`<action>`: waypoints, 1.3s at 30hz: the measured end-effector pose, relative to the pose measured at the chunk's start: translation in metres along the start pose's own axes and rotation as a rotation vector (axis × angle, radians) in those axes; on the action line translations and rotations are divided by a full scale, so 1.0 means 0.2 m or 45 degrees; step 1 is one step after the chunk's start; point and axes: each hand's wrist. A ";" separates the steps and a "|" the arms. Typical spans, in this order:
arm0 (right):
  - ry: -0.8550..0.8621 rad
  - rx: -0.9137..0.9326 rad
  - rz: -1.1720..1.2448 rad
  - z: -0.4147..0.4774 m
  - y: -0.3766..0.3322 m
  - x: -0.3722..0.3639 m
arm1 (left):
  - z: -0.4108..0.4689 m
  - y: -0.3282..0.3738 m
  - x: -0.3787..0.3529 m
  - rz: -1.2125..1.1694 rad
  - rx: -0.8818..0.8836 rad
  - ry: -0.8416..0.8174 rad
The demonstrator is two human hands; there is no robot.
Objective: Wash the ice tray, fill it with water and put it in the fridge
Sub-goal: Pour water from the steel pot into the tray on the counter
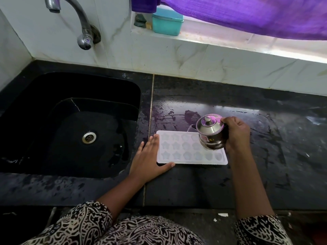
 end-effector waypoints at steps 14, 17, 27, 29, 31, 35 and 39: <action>-0.010 0.001 -0.069 0.00 -0.02 0.01 | 0.00 0.00 0.00 -0.006 -0.001 0.001; -0.010 0.012 -0.088 0.00 -0.03 0.01 | 0.00 0.00 0.00 -0.004 -0.004 0.000; 0.004 -0.005 -0.104 0.00 -0.04 0.00 | 0.00 0.00 -0.01 0.009 0.004 0.010; 0.007 -0.008 -0.109 0.00 -0.04 0.01 | 0.00 0.00 -0.01 0.011 0.002 0.009; 0.007 -0.002 -0.110 0.00 -0.04 0.01 | 0.00 0.00 -0.01 0.009 0.002 0.009; 0.003 0.010 -0.111 0.00 -0.04 0.01 | 0.00 0.00 -0.01 0.006 0.000 0.008; 0.001 0.011 -0.104 0.00 -0.04 0.00 | 0.00 0.00 -0.01 -0.003 0.000 0.009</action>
Point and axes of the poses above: each hand's wrist, its own z-axis towards the middle knuckle, its own x-axis out of the back of the hand, y = z × x, and after that the axes turned 14 degrees about z, right-handed
